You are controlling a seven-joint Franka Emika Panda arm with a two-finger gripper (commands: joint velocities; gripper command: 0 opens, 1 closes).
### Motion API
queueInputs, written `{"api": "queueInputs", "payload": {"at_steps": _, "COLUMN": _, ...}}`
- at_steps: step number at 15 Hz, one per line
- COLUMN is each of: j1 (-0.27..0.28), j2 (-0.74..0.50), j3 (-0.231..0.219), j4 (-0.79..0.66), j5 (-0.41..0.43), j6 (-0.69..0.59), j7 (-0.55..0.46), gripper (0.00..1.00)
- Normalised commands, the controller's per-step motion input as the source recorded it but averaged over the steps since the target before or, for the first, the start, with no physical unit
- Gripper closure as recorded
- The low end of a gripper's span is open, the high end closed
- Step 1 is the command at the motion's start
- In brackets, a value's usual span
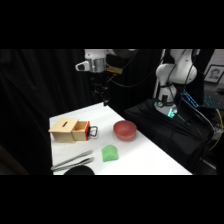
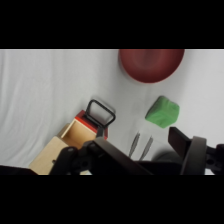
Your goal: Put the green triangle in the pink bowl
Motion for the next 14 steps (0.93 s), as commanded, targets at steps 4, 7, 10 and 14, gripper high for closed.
{"api": "queueInputs", "payload": {"at_steps": 4, "j1": 0.013, "j2": 0.01, "j3": 0.036, "j4": 0.02, "j5": 0.069, "j6": 0.02, "j7": 0.12, "gripper": 0.0}}
{"api": "queueInputs", "payload": {"at_steps": 7, "j1": 0.053, "j2": 0.07, "j3": 0.066, "j4": 0.09, "j5": 0.18, "j6": 0.03, "j7": 0.25, "gripper": 0.0}}
{"api": "queueInputs", "payload": {"at_steps": 10, "j1": 0.06, "j2": 0.18, "j3": 0.056, "j4": 0.17, "j5": 0.21, "j6": 0.06, "j7": 0.25, "gripper": 0.0}}
{"api": "queueInputs", "payload": {"at_steps": 14, "j1": 0.055, "j2": 0.25, "j3": 0.034, "j4": 0.2, "j5": 0.181, "j6": 0.19, "j7": 0.27, "gripper": 0.0}}
